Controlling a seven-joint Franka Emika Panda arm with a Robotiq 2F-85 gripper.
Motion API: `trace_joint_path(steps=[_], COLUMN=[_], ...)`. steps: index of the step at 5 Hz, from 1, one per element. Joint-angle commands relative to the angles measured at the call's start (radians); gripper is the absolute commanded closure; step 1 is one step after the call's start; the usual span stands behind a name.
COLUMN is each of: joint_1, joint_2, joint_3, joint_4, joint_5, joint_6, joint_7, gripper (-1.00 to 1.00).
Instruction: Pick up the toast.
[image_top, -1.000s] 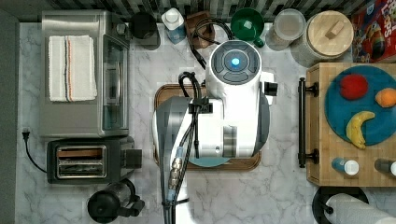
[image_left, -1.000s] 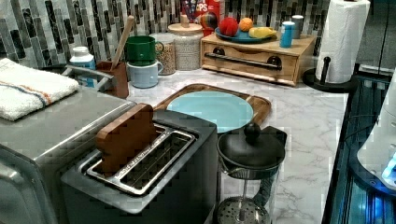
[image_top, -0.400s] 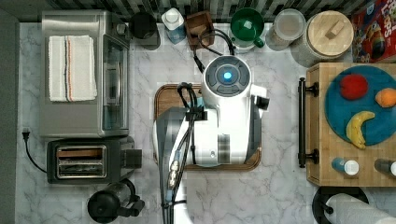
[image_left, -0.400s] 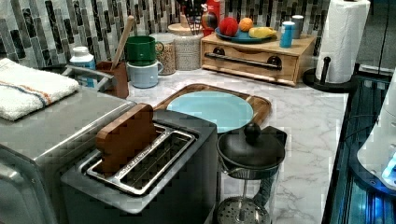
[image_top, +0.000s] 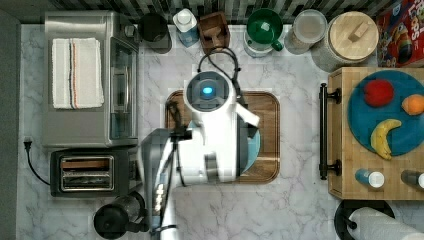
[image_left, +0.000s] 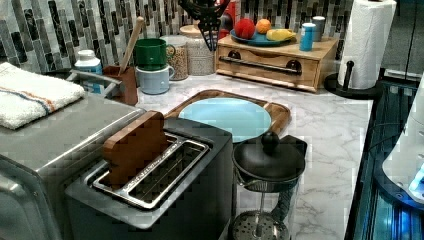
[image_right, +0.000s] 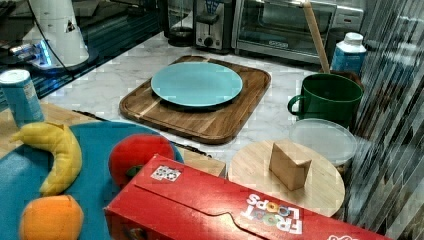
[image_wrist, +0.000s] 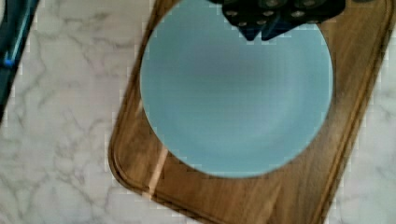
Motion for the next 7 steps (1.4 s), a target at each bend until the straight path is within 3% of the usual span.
trace_joint_path(steps=[1, 2, 4, 7], joint_1=[0.126, 0.136, 0.145, 0.175], joint_2=[-0.031, -0.008, 0.071, 0.127], joint_3=[0.168, 0.215, 0.325, 0.417], joint_4=[0.153, 0.193, 0.268, 0.253], joint_5=[-0.019, -0.013, 0.003, 0.056], joint_6=[-0.050, -0.092, -0.136, -0.044], joint_7=[0.362, 0.493, 0.671, 0.860], gripper=[0.89, -1.00, -1.00, -1.00])
